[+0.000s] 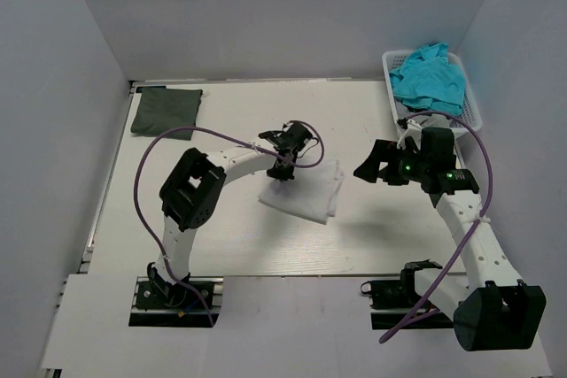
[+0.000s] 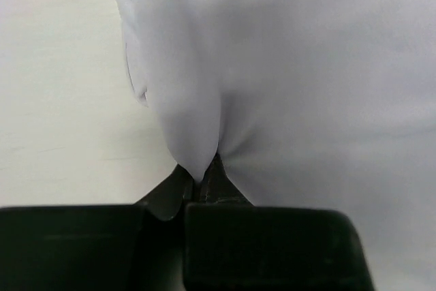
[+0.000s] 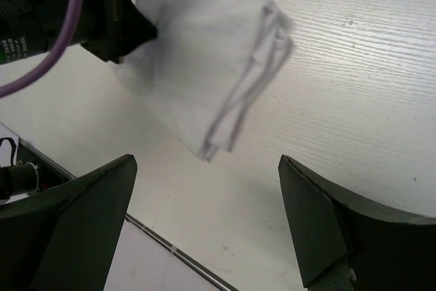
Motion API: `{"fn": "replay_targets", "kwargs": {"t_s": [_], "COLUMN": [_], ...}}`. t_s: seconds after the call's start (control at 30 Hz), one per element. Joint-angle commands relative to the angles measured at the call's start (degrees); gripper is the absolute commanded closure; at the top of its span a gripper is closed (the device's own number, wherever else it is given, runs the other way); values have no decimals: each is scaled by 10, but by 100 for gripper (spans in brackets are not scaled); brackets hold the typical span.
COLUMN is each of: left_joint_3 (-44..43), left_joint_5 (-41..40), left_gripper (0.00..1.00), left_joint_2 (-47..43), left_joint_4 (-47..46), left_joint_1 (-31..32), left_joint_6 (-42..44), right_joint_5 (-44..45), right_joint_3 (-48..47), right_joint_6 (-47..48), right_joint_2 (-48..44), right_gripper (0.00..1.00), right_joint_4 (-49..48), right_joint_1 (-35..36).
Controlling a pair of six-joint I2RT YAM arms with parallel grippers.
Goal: Fold and stack the t-shirts
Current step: Put the neatly folded tshirt into the corner of the board with the left arm
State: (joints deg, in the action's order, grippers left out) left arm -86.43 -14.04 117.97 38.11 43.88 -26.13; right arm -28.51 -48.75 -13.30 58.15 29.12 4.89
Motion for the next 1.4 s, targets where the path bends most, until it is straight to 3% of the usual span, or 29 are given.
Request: {"fn": "replay_targets", "kwargs": {"t_s": [0.0,0.27,0.7,0.93,1.37], "left_joint_3": [-5,37,51,-22,-157], "left_joint_5": [-164,-251,-192,-155,-50], "left_gripper": [100,100,100,100,100], "left_joint_2": [-55,-158,-200,-136,-80], "left_joint_4": [58,-25,-195,-201,-138], "left_joint_1": [-27,-94,-243,-321,-384], "left_joint_6": [55,182,374,409,421], "right_joint_5": [22,35,34,-3,-30], "right_joint_3": [-5,-7,-49,-100,-129], "right_joint_6": [6,5,-2,-12,-33], "right_joint_2": [-10,-8,35,101,161], "right_gripper": [9,9,9,9,9], "right_joint_4": [7,14,17,13,-13], "right_joint_1": [-1,-1,-1,0,1]}}
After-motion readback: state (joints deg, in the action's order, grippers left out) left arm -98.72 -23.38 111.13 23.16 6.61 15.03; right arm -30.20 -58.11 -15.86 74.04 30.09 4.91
